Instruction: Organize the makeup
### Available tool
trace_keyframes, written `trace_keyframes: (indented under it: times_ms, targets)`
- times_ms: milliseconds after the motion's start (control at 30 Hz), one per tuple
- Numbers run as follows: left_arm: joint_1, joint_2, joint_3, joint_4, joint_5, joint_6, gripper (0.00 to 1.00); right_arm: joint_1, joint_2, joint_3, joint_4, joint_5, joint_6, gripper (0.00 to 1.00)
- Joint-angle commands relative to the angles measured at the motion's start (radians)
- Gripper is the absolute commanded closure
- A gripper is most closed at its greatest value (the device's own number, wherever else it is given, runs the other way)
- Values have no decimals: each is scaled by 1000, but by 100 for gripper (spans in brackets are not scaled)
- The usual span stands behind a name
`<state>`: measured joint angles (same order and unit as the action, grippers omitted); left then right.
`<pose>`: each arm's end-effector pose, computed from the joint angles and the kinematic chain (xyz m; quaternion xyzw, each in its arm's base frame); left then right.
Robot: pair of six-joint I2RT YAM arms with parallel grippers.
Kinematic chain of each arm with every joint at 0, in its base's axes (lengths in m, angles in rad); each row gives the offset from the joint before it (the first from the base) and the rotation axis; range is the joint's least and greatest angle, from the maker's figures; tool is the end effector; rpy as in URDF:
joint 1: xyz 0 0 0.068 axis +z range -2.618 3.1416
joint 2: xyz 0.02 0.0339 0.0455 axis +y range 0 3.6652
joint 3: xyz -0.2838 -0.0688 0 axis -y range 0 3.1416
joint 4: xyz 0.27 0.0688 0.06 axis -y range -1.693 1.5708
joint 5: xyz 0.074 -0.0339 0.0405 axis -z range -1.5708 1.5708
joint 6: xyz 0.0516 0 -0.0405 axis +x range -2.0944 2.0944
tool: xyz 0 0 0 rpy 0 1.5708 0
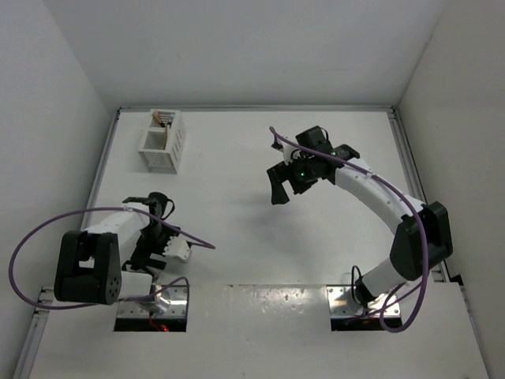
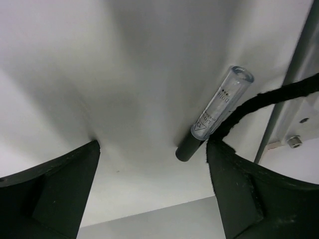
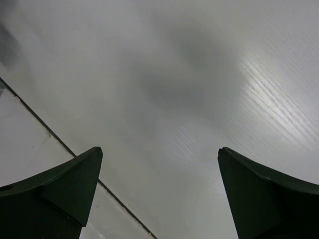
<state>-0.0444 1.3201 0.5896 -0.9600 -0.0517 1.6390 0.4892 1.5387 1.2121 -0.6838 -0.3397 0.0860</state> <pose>0.1757 -0.0051 0.1283 -0.7452 -0.6636 0.0248 0.0602 0.3018 0.1801 0.2635 -0.2355 0.9186 0.2331 0.2153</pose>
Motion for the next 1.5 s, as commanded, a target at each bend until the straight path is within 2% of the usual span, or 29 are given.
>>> trace_keyframes:
  times_ms: [0, 100, 367, 667, 1100, 1333, 1467]
  targets:
    - [9, 14, -73, 90, -19, 30, 4, 15, 24, 99, -36, 11, 3, 0]
    - [9, 14, -105, 141, -31, 30, 5, 22, 47, 131, -49, 13, 1, 0]
    - [-9, 14, -154, 254, 6, -4, 30, 29, 93, 211, -94, 15, 0, 0]
    - [-29, 14, -139, 374, 46, -36, 41, 35, 126, 254, -114, 11, -12, 0]
    - [-57, 42, -111, 394, 93, -48, 63, 37, 106, 219, -112, 24, -43, 0]
    - [-66, 62, -80, 342, 102, -15, 65, 34, 48, 152, -73, 34, -52, 0]
    - [-57, 82, -37, 282, 164, 22, 59, 25, 17, 106, -51, 36, -71, 0]
